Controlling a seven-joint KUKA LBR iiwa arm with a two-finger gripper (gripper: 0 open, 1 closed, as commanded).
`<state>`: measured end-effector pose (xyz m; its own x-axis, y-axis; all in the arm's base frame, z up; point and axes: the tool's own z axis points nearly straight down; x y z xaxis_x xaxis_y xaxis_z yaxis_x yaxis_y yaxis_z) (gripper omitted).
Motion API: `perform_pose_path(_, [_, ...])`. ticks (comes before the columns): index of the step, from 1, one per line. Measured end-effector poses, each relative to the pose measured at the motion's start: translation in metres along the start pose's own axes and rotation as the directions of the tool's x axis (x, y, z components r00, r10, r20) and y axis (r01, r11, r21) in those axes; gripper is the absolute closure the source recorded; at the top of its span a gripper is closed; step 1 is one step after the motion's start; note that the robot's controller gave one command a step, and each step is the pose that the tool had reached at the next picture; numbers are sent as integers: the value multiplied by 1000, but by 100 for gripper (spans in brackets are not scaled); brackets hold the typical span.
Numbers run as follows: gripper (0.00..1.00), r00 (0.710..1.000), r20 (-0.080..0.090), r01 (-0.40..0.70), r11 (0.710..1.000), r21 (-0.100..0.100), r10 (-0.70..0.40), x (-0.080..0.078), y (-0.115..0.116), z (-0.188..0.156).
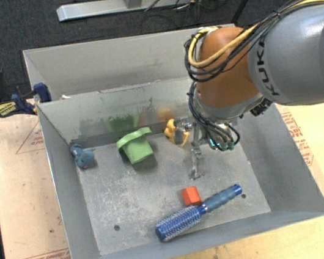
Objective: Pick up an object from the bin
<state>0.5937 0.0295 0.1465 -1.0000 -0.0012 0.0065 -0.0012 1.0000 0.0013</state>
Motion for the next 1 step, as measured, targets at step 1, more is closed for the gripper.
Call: perform_pose_path(1, [0,993,0,117,993,0,-117,49,-41,69])
